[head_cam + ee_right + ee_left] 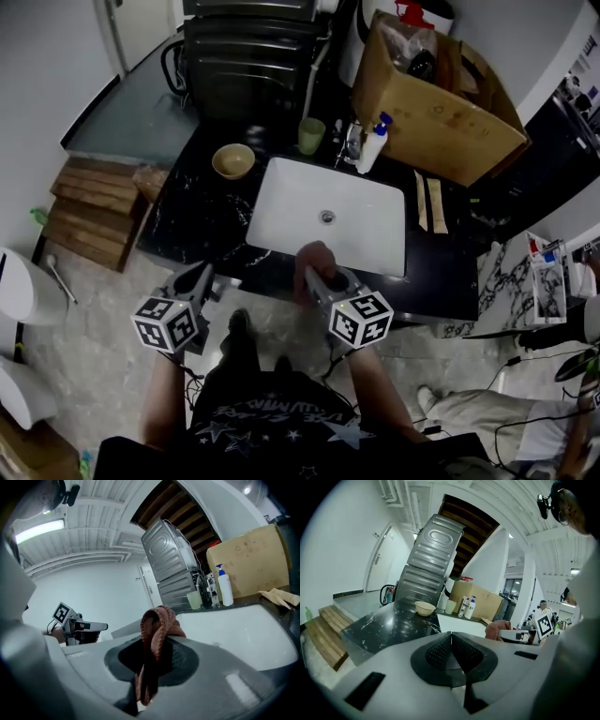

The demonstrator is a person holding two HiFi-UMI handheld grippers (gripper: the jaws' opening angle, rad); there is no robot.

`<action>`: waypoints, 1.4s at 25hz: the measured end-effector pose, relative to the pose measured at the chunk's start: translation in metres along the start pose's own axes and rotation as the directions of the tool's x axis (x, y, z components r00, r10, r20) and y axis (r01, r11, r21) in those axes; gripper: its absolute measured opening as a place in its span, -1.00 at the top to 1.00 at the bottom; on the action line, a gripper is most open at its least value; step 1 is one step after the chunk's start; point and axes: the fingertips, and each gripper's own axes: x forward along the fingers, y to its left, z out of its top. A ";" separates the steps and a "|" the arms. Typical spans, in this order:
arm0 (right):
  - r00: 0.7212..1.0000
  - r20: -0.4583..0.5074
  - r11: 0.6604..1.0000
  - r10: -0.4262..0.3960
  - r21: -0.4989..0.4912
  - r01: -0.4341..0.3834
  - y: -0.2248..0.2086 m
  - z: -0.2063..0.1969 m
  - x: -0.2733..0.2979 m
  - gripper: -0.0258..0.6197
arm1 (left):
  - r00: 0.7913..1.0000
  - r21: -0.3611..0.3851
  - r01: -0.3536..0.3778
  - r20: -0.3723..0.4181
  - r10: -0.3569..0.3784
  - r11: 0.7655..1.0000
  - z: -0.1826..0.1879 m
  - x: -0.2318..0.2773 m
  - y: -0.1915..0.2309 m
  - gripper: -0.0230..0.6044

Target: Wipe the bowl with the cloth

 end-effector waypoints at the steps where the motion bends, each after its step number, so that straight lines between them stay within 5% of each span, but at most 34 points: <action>1: 1.000 0.001 1.000 -0.012 0.005 0.012 -0.003 0.003 0.006 0.74 | 1.000 -0.005 0.011 -0.004 -0.011 1.000 0.004 0.008 0.007 0.90; 10: 0.996 0.017 0.996 -0.087 0.000 0.087 -0.023 0.043 0.081 0.74 | 0.991 -0.039 0.097 -0.090 -0.100 0.995 0.044 0.076 0.076 0.90; 23: 0.984 0.021 0.984 -0.178 0.020 0.178 -0.045 0.069 0.152 0.74 | 0.981 -0.059 0.163 -0.100 -0.169 0.985 0.083 0.135 0.138 0.89; 27: 0.977 0.021 0.976 -0.214 0.031 0.214 -0.052 0.071 0.160 0.74 | 0.970 -0.081 0.199 -0.128 -0.208 0.977 0.092 0.155 0.145 0.42; 35: 0.965 0.011 0.964 -0.263 0.045 0.262 -0.067 0.075 0.176 0.74 | 0.964 -0.137 0.213 -0.131 -0.230 0.968 0.119 0.191 0.166 0.40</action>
